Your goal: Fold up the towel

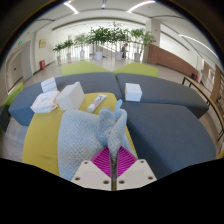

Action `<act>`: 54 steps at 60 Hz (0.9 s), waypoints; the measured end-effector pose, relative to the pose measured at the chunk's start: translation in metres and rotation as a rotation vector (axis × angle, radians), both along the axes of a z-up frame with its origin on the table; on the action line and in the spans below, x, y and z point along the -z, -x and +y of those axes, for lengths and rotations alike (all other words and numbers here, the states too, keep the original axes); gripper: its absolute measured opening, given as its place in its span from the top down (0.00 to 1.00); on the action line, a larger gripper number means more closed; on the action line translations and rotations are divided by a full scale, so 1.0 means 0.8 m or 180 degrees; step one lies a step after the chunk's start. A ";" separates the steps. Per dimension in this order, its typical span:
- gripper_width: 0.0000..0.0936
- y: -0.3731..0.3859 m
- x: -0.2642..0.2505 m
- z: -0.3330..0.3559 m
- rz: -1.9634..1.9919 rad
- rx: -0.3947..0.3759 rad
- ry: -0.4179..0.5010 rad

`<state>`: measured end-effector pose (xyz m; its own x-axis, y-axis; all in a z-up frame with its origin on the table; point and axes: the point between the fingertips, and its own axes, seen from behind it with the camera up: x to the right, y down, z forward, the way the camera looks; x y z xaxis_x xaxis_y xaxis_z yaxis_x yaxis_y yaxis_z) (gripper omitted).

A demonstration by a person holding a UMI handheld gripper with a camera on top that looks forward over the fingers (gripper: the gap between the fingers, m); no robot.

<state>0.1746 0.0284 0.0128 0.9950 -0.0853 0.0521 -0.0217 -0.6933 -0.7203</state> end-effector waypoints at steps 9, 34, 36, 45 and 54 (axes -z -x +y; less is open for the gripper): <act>0.72 -0.003 -0.004 -0.003 -0.0097 -0.0065 0.0010; 0.09 0.000 -0.137 -0.085 -0.0112 -0.0259 -0.0315; 0.09 0.010 -0.153 -0.099 -0.0076 -0.0289 -0.0361; 0.09 0.062 -0.200 -0.156 0.0066 -0.0414 -0.0538; 0.09 0.103 -0.220 -0.197 -0.0056 -0.0624 -0.0607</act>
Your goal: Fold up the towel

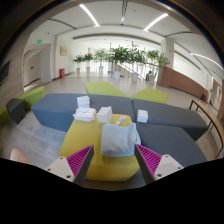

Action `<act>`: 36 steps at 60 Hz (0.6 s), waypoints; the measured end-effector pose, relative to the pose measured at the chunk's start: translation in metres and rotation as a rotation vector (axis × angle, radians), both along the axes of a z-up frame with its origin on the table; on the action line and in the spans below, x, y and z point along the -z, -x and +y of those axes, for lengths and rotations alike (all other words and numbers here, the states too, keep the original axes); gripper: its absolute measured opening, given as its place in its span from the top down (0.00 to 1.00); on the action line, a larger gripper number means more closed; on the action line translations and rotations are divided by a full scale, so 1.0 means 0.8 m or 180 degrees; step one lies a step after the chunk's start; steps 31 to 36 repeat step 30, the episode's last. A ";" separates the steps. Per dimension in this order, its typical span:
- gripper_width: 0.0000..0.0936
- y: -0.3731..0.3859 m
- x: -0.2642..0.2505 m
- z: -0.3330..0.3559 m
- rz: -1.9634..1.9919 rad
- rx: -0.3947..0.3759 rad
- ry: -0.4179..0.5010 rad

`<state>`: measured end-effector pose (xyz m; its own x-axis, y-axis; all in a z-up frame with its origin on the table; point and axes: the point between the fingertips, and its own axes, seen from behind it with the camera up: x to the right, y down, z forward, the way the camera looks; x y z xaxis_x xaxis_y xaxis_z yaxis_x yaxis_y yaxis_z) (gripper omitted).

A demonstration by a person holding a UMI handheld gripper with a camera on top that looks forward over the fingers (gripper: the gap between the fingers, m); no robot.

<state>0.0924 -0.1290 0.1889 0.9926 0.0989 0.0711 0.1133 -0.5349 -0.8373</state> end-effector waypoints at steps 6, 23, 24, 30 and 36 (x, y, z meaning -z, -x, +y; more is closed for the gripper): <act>0.10 0.015 -0.006 -0.011 -0.0034 -0.0098 -0.0059; 0.13 0.020 0.009 -0.006 -0.0185 -0.0108 -0.0007; 0.13 0.021 0.011 -0.005 -0.0187 -0.0108 -0.0002; 0.13 0.030 0.012 -0.002 -0.0159 -0.0136 0.0035; 0.13 0.030 0.012 -0.002 -0.0159 -0.0136 0.0035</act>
